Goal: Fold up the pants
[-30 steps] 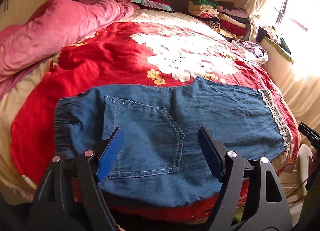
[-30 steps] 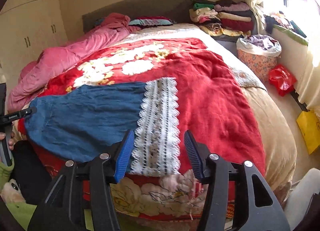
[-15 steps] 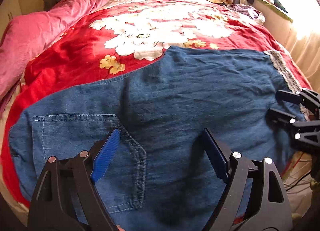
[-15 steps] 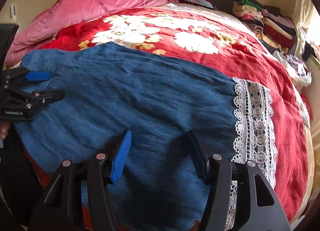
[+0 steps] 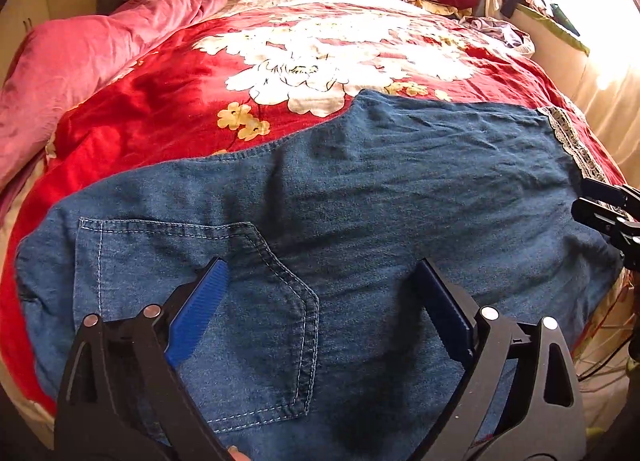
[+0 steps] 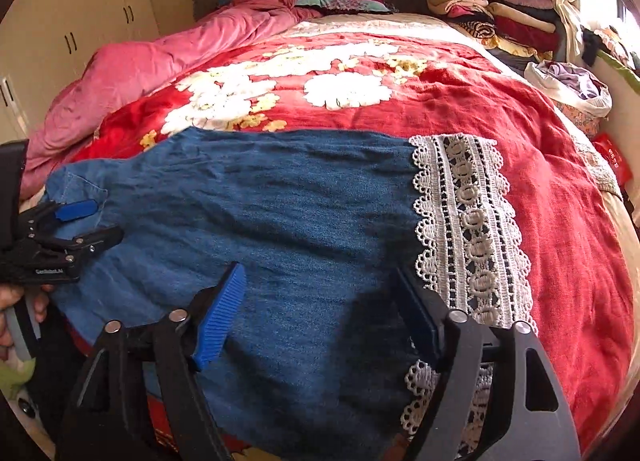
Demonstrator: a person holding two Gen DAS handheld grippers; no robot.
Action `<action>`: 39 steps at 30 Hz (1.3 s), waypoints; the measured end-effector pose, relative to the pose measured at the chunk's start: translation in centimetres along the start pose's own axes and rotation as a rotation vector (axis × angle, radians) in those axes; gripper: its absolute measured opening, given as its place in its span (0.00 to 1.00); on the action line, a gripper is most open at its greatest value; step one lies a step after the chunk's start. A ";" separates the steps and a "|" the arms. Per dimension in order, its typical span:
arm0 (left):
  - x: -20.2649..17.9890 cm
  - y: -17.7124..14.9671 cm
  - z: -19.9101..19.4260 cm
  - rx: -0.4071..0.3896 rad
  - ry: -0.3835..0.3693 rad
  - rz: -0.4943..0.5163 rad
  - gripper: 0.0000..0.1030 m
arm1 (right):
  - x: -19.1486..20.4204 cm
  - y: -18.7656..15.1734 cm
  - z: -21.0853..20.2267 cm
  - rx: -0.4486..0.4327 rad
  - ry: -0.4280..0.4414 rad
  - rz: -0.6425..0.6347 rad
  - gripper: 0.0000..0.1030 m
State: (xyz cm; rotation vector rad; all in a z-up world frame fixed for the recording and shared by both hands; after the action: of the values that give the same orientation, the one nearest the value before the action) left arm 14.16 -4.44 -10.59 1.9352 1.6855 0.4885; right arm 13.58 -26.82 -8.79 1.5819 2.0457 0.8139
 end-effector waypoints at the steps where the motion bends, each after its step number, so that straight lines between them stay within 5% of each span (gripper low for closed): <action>1: -0.2 0.0 0.0 0.001 0.003 0.004 0.86 | 0.1 0.1 -0.6 -0.016 -0.002 -0.003 0.74; 19: -4.2 -0.2 -4.9 -0.014 -0.046 0.064 0.90 | -3.9 -1.9 -8.6 -0.129 -0.064 0.104 0.82; 39: -14.0 3.3 -4.2 0.012 -0.156 0.197 0.91 | -5.8 -5.5 -9.4 -0.127 -0.021 0.180 0.82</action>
State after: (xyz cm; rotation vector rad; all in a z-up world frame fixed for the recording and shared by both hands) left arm 12.15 -17.85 -4.34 2.1018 1.4122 0.3883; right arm 5.00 -35.19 -5.67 1.7116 1.8182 0.9673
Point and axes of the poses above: each gripper's, at about its wrist camera, not at the fingertips, and z roughly the way its jaws point, x to its left, y to its top, the point moved 7 cm from there along z, roughly the way its jaws point, and after that the axes turned 7 degrees about -z, right-handed, at the moved point
